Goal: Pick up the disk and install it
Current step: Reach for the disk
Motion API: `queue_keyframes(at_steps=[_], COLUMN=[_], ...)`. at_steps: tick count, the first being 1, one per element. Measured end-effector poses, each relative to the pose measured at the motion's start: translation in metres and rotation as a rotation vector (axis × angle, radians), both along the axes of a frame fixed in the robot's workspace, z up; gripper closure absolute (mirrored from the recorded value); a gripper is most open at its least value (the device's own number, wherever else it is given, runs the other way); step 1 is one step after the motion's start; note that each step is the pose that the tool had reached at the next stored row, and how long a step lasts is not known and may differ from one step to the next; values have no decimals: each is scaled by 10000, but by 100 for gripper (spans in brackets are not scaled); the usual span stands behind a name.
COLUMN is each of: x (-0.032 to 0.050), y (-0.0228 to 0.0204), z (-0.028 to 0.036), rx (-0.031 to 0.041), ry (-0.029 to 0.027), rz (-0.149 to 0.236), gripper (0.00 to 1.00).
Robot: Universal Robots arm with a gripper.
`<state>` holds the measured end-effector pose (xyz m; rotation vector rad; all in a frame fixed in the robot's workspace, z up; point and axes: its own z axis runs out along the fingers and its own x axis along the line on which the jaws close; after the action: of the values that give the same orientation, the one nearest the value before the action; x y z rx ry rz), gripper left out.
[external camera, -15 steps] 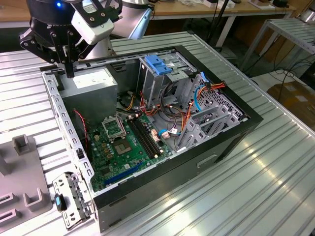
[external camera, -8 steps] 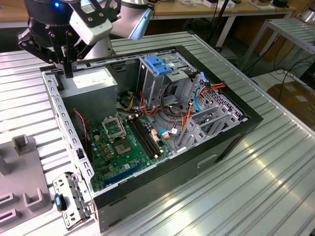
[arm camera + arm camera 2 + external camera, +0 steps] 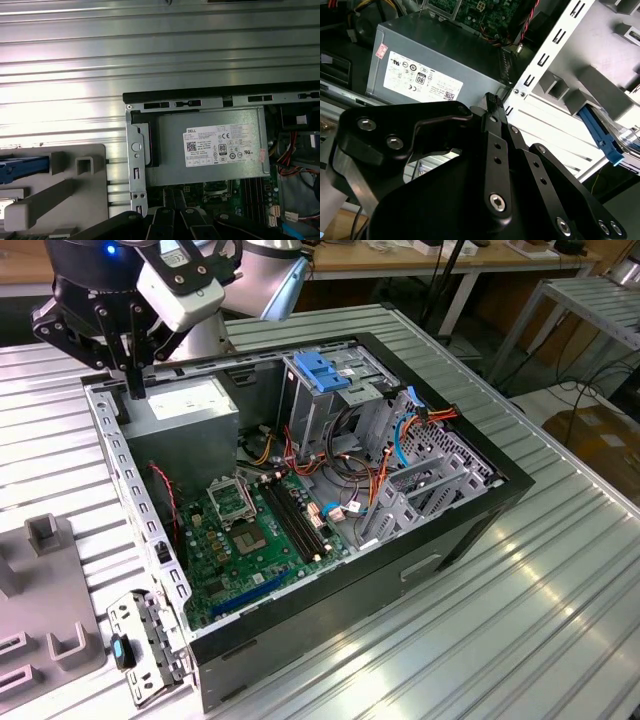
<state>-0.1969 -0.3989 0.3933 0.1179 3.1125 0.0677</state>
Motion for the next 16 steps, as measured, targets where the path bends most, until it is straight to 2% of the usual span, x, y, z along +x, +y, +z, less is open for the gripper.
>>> queue_keyframes(at_steps=[16], x=[-56], y=[0], z=[0], rx=[0], ry=[0], rz=[-1], gripper=[89])
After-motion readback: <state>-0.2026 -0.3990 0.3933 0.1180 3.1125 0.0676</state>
